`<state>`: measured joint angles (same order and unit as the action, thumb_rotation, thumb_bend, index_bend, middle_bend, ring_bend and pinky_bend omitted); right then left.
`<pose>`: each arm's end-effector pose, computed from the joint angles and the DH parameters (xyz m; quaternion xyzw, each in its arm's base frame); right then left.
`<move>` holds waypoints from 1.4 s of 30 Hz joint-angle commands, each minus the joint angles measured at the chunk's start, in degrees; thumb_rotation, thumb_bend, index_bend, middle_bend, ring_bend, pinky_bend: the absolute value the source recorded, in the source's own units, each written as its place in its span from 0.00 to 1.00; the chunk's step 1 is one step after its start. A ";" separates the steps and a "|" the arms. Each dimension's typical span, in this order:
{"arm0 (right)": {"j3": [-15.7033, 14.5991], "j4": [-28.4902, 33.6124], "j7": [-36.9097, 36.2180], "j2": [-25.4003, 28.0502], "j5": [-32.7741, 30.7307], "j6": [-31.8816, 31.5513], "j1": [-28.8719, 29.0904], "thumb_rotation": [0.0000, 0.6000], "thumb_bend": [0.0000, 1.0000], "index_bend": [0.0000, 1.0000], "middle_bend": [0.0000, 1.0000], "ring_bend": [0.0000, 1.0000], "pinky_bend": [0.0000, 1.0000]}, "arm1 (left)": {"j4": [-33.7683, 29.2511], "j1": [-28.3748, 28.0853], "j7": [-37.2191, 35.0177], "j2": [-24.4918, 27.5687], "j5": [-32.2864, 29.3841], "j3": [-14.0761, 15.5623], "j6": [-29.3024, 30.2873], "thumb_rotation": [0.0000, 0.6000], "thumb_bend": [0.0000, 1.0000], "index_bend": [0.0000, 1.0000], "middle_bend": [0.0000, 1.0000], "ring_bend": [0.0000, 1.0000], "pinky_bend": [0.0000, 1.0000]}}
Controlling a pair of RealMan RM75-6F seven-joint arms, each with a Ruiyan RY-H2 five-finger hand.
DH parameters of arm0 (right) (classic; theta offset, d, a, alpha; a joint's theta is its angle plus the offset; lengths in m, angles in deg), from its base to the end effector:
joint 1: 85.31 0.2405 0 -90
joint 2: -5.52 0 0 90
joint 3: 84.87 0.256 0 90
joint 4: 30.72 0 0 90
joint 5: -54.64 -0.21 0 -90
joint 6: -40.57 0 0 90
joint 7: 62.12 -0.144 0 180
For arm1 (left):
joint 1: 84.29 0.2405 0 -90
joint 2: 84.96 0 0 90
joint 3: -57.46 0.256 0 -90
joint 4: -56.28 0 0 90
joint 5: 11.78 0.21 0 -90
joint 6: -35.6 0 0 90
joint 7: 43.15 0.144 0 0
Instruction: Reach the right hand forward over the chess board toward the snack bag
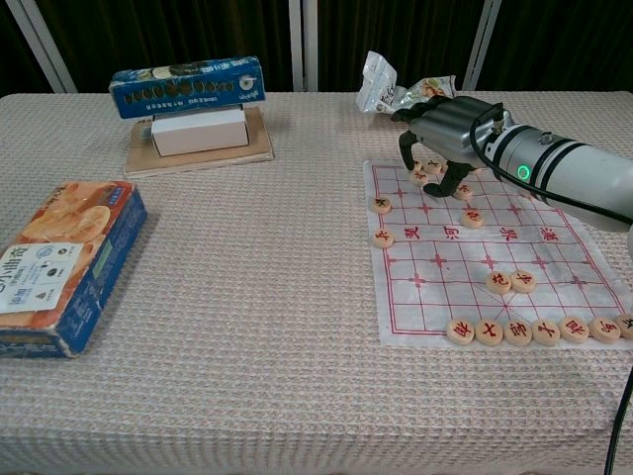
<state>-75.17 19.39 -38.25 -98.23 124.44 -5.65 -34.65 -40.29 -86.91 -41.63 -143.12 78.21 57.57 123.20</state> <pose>-0.1651 -0.4102 -0.0635 0.8058 -0.2197 0.2630 0.4829 -0.3030 0.1575 0.1800 -0.6190 -0.3695 -0.3709 0.5854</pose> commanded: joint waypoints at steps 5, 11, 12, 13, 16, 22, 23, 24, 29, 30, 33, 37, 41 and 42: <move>0.19 -1.05 -0.22 -0.79 0.01 0.37 0.22 1.00 0.30 0.44 0.05 0.00 0.00 | -0.16 -0.25 0.39 -0.03 -0.20 0.13 -0.79 1.00 0.19 0.06 0.08 0.05 0.22; 0.55 -2.11 -0.74 -1.59 0.00 0.40 0.38 1.00 0.32 0.49 0.06 0.00 0.00 | -0.22 -0.28 0.36 0.08 -0.66 0.01 -0.99 1.00 0.19 0.06 0.08 0.05 0.22; 0.57 -2.38 -0.90 -1.73 0.12 0.31 0.41 1.00 0.32 0.50 0.06 0.00 0.00 | -0.22 -0.30 0.33 0.10 -0.79 -0.02 -1.08 1.00 0.19 0.06 0.08 0.05 0.22; 0.58 -2.57 -0.98 -1.81 0.16 0.32 0.42 1.00 0.32 0.51 0.06 0.00 0.00 | -0.21 -0.33 0.33 0.11 -0.85 -0.03 -1.15 1.00 0.19 0.06 0.08 0.05 0.22; 0.59 -2.90 -1.49 -1.94 0.54 0.15 0.46 1.00 0.33 0.54 0.06 0.00 0.00 | -0.25 -0.36 0.20 0.20 -1.04 -0.04 -1.33 1.00 0.19 0.06 0.08 0.05 0.22; 1.31 -3.59 -2.76 -2.15 1.58 -1.44 0.88 1.00 0.33 0.56 0.06 0.00 0.00 | -0.26 -0.30 -0.11 0.36 -1.25 -0.14 -1.25 1.00 0.19 0.06 0.08 0.05 0.22; 1.51 -3.81 -2.79 -2.32 1.58 -1.79 0.91 1.00 0.33 0.56 0.07 0.00 0.00 | -0.28 -0.29 -0.12 0.38 -1.22 -0.13 -1.22 1.00 0.19 0.06 0.08 0.05 0.22; 1.76 -4.04 -2.80 -2.55 1.51 -2.21 0.91 1.00 0.32 0.56 0.07 0.00 0.00 | -0.29 -0.29 -0.11 0.39 -1.19 -0.13 -1.21 1.00 0.19 0.06 0.08 0.05 0.22; 3.23 -6.02 -0.53 -4.36 -0.20 -2.89 1.17 1.00 0.32 0.56 0.07 0.00 0.00 | -0.32 -0.42 0.04 0.38 -0.92 -0.03 -1.39 1.00 0.19 0.06 0.08 0.05 0.22; 3.41 -6.23 -0.18 -4.51 -0.53 -2.44 1.36 1.00 0.32 0.56 0.07 0.00 0.00 | -0.30 -0.45 -0.02 0.38 -0.98 -0.01 -1.51 1.00 0.19 0.06 0.08 0.05 0.22; 4.09 -7.02 0.54 -5.10 -1.33 -1.75 1.95 1.00 0.32 0.56 0.07 0.00 0.00 | -0.33 -0.55 -0.39 0.54 -1.44 -0.06 -1.95 1.00 0.19 0.06 0.08 0.05 0.22; 4.60 -8.56 1.56 -6.25 -1.91 -1.31 2.71 1.00 0.32 0.56 0.07 0.00 0.00 | -0.32 -0.61 -0.81 0.76 -1.66 -0.17 -2.04 1.00 0.19 0.06 0.08 0.05 0.22; 4.66 -9.97 2.06 -7.12 -2.08 -0.98 3.09 1.00 0.32 0.56 0.07 0.00 0.00 | -0.22 -0.62 -1.20 0.93 -1.74 -0.20 -2.08 1.00 0.19 0.06 0.08 0.05 0.22; 4.64 -10.24 2.08 -7.25 -2.08 -0.91 3.12 1.00 0.32 0.55 0.07 0.00 0.00 | -0.22 -0.62 -1.30 0.99 -1.87 -0.21 -2.15 1.00 0.19 0.06 0.08 0.05 0.22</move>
<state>-70.54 9.29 -36.24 -105.34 122.41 -6.66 -31.61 -40.51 -87.52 -42.90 -142.16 76.38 57.36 121.08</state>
